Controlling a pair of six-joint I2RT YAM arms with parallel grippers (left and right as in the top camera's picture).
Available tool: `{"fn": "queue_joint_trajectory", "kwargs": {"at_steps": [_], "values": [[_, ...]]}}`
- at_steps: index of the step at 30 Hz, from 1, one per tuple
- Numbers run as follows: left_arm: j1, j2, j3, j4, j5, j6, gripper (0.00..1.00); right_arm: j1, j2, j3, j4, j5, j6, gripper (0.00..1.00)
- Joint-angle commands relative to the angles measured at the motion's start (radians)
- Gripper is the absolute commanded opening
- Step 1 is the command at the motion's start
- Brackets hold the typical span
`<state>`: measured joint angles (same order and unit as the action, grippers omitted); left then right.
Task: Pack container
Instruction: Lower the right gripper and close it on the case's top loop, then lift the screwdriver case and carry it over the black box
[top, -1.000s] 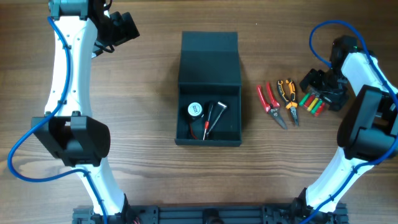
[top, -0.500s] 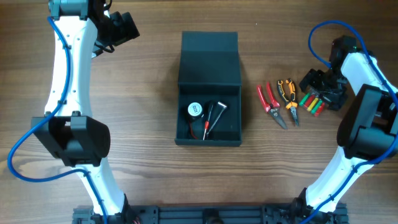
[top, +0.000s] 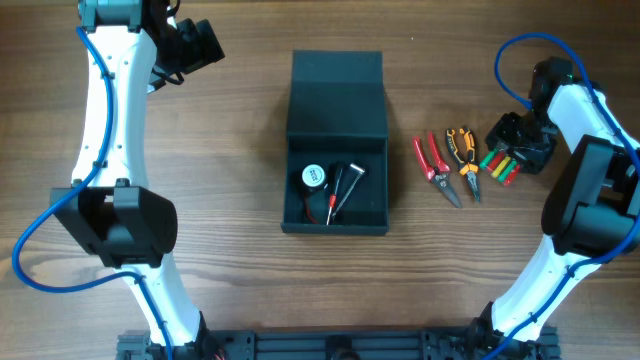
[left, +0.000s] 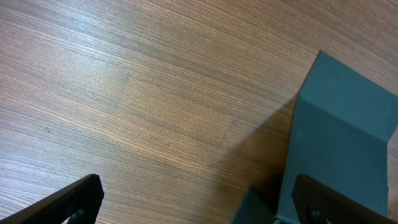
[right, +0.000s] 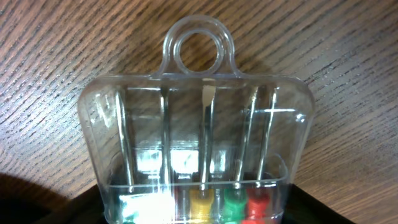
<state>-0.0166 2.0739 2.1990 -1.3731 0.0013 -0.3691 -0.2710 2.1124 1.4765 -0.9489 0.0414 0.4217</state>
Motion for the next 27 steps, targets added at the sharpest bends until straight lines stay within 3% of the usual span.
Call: {"fn": "queue_joint_trajectory", "kwargs": {"at_steps": [1,14,27], "values": [[0.0,-0.011,0.011,-0.001,0.008,-0.006,1.0,0.002,0.046,0.0,-0.004,0.003,-0.003,0.68],[0.0,-0.011,0.011,-0.001,0.008,-0.006,1.0,0.001,0.045,0.06,-0.013,0.003,-0.031,0.66],[0.0,-0.011,0.011,-0.001,0.008,-0.006,1.0,0.003,0.045,0.463,-0.2,-0.079,-0.116,0.66]]}}
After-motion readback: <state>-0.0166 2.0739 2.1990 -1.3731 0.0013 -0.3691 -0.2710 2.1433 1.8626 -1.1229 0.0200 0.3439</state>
